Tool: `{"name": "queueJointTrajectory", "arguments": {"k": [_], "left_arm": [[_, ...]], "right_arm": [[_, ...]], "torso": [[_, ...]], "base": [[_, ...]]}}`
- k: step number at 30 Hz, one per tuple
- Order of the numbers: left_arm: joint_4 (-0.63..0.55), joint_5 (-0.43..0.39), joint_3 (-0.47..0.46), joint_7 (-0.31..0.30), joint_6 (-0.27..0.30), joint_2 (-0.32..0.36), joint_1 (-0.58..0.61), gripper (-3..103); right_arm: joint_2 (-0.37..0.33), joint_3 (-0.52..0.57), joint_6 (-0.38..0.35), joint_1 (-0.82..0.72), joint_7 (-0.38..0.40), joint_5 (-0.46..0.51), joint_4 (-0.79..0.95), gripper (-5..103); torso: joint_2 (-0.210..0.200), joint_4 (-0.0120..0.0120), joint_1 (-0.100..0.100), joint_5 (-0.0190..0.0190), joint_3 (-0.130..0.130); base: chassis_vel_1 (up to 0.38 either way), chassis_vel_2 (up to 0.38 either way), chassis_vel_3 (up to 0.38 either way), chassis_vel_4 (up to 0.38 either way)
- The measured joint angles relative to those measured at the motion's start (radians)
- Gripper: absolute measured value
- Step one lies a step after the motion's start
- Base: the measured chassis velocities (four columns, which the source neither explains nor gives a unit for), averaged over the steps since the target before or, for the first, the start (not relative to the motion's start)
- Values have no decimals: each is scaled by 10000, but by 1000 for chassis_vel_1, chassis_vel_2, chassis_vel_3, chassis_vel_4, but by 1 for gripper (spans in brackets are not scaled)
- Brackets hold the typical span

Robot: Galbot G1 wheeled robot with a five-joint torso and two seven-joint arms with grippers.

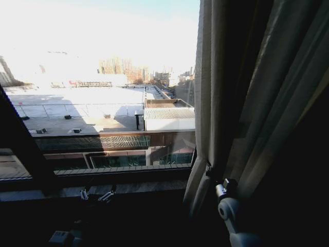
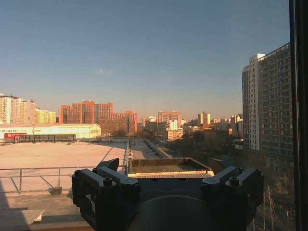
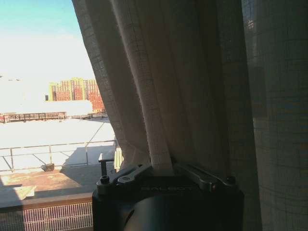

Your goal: Open the curtains by pulling them apart, changing their state from closed to fully open.

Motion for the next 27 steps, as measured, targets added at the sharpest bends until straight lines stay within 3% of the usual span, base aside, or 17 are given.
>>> {"name": "queueJointTrajectory", "arguments": {"k": [17, 22, 27], "left_arm": [[-67, -6, 55, 1, -4, 24, -10, 100], [-84, -21, 28, 9, -2, 42, -6, 100], [-83, -27, 6, 2, -2, 47, 11, 100]], "right_arm": [[20, -37, 292, 17, 36, -175, -93, 0], [-8, -1, 317, 29, 105, -182, -120, 0], [-11, 64, 336, 44, 203, -161, -170, 0]], "torso": [[0, -1, -1, 2, 0], [-1, -4, 1, 10, 1], [0, 2, -1, -7, 0]], "base": [[-342, -342, 339, 346], [-102, -128, 135, 85], [0, 0, 0, 0]]}}
